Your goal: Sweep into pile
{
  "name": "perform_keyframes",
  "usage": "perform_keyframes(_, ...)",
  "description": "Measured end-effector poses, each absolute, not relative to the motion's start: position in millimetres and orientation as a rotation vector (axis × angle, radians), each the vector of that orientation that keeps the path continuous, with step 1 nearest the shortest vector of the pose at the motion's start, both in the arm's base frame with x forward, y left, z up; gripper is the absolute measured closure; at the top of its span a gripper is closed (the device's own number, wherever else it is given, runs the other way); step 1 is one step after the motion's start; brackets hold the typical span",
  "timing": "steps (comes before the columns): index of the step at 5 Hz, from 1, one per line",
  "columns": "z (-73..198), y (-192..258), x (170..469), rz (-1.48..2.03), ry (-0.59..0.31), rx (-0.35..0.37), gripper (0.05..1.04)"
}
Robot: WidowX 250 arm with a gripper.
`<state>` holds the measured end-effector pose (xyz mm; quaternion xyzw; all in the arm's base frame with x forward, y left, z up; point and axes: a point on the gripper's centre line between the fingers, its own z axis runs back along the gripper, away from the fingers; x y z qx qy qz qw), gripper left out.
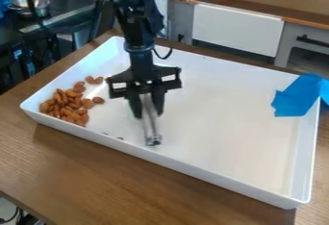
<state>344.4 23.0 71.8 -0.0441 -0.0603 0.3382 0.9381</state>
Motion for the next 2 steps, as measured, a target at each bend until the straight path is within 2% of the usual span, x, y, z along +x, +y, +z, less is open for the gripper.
perform_keyframes(2,67.5,34.6,336.8,0.552,-0.125,-0.058,0.702)
